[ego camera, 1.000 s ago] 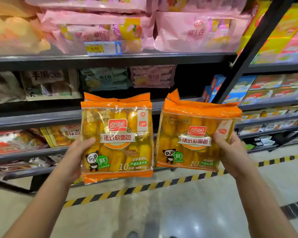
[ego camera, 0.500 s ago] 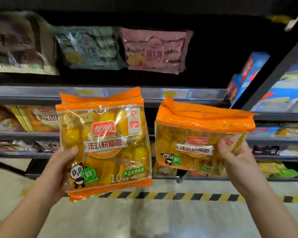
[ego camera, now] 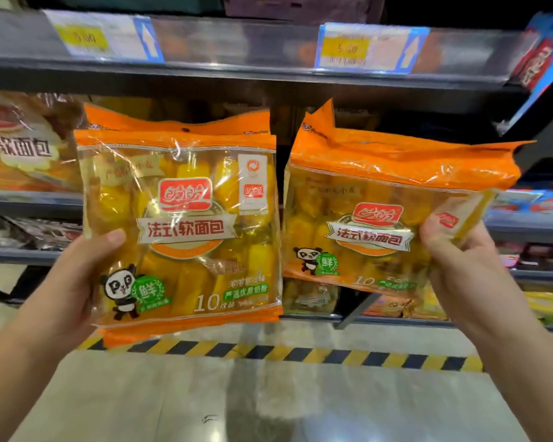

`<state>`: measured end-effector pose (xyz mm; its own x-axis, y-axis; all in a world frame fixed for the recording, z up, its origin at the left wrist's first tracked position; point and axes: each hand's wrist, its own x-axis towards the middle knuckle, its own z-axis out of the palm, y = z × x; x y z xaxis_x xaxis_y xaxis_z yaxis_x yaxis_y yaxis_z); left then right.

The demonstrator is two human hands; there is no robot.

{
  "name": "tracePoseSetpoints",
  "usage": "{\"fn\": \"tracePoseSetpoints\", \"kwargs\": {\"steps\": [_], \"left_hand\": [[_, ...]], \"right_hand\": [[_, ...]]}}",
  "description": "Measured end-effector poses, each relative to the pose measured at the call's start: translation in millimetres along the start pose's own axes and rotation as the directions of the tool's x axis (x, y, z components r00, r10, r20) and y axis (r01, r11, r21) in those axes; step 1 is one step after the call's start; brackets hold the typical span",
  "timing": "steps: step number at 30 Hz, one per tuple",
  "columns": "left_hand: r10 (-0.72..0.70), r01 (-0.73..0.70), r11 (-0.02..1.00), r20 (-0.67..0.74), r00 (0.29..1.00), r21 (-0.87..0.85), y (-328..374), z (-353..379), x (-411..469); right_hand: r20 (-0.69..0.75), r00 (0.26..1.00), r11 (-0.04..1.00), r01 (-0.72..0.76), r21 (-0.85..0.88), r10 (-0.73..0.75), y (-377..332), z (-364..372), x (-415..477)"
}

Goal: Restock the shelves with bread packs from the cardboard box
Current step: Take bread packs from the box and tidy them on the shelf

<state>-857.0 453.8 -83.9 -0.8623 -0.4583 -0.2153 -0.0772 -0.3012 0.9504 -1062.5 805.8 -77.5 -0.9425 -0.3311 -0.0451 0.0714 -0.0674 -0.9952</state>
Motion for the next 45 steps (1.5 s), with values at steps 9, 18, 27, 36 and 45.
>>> {"fn": "tracePoseSetpoints", "kwargs": {"steps": [9,18,27,36,45], "left_hand": [[-0.032,0.032,0.997,0.002,0.999,-0.074,-1,-4,0],[-0.027,0.025,0.995,-0.014,1.000,-0.100,-10,-8,8],[-0.059,0.061,0.996,0.023,0.998,-0.071,-15,-6,13],[-0.070,0.072,0.993,0.021,0.997,-0.096,-19,-5,29],[-0.081,0.082,0.987,0.016,0.997,-0.140,-23,-3,39]], "right_hand": [[-0.005,0.967,0.954,0.249,-0.167,-0.253,-24,28,27],[-0.089,0.944,0.929,0.290,-0.231,-0.316,-2,46,76],[-0.168,0.926,0.901,0.266,-0.343,-0.337,11,44,84],[-0.214,0.903,0.908,0.308,-0.282,-0.373,9,37,90],[-0.235,0.953,0.911,0.081,-0.405,-0.189,33,29,113]]}}
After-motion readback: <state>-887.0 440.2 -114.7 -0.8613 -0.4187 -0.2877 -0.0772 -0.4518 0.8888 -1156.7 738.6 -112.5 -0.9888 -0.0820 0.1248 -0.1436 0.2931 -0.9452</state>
